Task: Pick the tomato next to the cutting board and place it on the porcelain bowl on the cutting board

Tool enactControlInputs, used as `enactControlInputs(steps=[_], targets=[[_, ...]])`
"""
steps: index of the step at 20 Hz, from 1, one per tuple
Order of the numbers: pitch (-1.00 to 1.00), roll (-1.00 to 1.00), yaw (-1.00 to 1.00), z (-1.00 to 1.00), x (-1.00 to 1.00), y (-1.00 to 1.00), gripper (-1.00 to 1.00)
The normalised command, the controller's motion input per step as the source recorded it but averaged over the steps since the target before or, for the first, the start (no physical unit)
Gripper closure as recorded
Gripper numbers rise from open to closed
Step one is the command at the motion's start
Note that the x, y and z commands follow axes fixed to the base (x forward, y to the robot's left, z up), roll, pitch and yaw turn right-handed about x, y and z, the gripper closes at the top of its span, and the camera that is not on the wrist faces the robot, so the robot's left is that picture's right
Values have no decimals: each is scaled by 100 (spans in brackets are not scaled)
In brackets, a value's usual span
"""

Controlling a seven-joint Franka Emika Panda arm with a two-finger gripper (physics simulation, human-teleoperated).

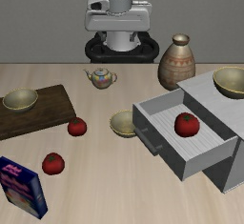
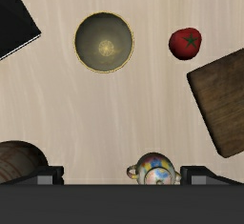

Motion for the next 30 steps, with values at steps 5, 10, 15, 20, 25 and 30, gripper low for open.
enactControlInputs(steps=[5,10,15,20,25,30], targets=[[0,0,0,0,20,-80,-100],[0,0,0,0,0,-100,-100],[0,0,0,0,80,-20,-100],[0,0,0,0,100,0,-100],[0,0,0,-40,60,0,-100],[0,0,0,-100,0,0,-100]])
